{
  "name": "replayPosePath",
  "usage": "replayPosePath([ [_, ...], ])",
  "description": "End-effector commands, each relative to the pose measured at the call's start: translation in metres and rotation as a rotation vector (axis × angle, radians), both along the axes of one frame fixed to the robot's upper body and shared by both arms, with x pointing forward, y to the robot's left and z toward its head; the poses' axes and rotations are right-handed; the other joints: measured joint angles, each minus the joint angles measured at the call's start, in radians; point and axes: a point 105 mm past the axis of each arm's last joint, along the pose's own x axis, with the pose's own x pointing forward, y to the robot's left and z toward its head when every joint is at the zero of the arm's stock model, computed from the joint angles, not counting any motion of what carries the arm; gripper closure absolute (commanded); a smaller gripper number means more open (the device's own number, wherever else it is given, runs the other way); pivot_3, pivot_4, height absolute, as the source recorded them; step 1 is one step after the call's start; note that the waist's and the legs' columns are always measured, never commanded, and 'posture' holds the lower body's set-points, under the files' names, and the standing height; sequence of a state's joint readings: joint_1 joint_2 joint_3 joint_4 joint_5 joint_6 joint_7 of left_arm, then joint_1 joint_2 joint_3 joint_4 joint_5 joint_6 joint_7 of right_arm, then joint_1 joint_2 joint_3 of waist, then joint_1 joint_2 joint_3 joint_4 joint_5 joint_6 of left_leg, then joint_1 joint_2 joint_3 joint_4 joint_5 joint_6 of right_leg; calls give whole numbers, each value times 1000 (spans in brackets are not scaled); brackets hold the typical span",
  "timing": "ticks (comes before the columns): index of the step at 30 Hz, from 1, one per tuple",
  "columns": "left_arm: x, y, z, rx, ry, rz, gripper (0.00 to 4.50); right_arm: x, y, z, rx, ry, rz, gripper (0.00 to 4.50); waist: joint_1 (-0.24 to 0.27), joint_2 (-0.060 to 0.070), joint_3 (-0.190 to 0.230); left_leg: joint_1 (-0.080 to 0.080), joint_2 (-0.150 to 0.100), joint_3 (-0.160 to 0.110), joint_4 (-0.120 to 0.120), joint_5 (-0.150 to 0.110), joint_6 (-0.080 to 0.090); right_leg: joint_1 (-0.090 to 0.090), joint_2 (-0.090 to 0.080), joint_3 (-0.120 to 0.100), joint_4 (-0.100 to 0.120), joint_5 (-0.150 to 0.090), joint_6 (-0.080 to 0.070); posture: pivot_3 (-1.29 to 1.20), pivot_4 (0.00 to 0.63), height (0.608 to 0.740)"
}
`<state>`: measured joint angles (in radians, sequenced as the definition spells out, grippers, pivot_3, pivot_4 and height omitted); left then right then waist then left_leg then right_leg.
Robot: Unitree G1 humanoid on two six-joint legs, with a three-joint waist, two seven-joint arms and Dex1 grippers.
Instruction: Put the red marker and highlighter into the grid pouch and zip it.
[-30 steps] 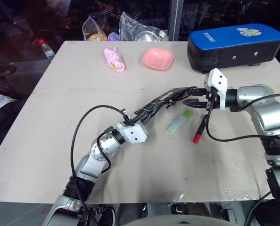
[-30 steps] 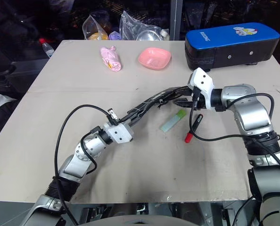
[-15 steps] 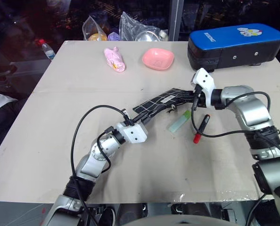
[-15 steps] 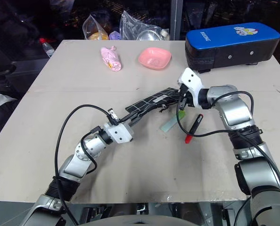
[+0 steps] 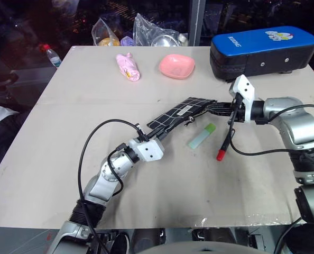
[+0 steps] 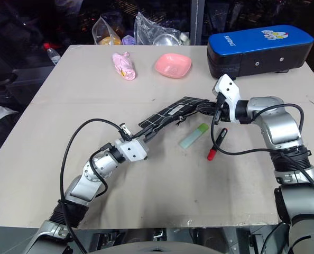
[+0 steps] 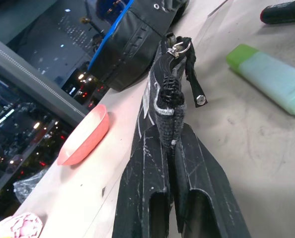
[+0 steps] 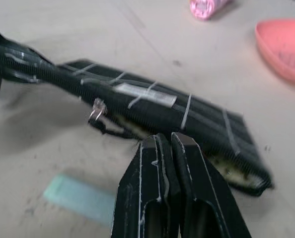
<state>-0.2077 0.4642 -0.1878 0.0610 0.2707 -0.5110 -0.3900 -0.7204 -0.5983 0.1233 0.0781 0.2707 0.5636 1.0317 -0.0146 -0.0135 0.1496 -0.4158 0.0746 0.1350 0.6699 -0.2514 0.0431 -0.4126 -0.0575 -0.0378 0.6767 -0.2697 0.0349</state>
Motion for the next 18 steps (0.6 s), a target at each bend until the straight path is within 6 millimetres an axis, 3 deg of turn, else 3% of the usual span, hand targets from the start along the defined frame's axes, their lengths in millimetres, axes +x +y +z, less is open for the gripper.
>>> replayPosePath([
  [1, -2, 0, 13, -28, -40, -12, 4500, 6, 5, 6, 0, -42, -22, 4398, 1, 0, 0, 0, 0, 0, 0, 0, 0, 0, 0, 0, 0, 0, 0, 0, 150, 740],
  [7, -2, 0, 14, -25, -44, -14, 4500, 17, 12, -4, -30, -52, -37, 4398, 4, 0, 0, 0, 0, 0, 0, 0, 0, 0, 0, 0, 0, 0, 0, 0, 150, 740],
  [13, -1, -1, 16, -22, -50, -17, 4500, 26, 35, -7, -82, -136, 6, 4398, 1, 0, 0, 0, 0, 1, 0, 0, 0, 0, 0, 0, 0, 0, 0, 0, 150, 740],
  [18, 4, 0, 29, -62, -78, 3, 4500, 19, 66, -4, -168, -421, 150, 4398, 2, 0, 0, 0, 0, 1, 0, 0, 0, 0, 0, 0, 0, 0, 0, 0, 150, 740],
])
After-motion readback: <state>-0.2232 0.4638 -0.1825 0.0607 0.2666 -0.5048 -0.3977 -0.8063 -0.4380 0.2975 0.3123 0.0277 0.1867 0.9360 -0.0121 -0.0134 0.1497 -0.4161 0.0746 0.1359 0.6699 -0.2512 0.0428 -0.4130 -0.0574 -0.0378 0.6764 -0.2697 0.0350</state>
